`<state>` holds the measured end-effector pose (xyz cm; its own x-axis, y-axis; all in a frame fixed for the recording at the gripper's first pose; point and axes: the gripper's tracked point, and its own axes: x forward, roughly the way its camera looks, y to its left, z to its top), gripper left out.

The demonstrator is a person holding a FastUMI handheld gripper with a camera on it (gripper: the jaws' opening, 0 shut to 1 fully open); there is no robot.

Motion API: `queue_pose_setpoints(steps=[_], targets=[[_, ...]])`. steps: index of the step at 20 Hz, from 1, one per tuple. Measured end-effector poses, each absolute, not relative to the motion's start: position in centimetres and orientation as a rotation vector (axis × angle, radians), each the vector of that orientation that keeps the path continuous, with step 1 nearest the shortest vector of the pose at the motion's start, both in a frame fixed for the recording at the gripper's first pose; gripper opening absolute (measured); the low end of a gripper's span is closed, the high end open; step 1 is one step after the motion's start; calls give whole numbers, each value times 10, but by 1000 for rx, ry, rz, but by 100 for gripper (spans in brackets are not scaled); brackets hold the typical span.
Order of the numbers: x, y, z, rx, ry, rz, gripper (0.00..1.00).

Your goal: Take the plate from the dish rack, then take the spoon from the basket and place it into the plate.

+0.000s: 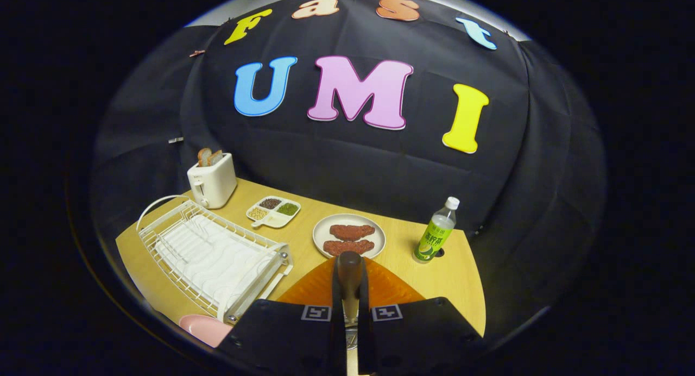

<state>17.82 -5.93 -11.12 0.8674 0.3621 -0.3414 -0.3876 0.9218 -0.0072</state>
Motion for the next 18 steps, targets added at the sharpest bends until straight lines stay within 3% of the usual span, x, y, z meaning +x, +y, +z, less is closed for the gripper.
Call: queue_pose_setpoints(steps=[5, 8, 18], targets=[[126, -47, -59, -49, 299, 420, 12], [85, -28, -65, -86, 305, 475, 12], [-17, 47, -168, -200, 481, 571, 12]])
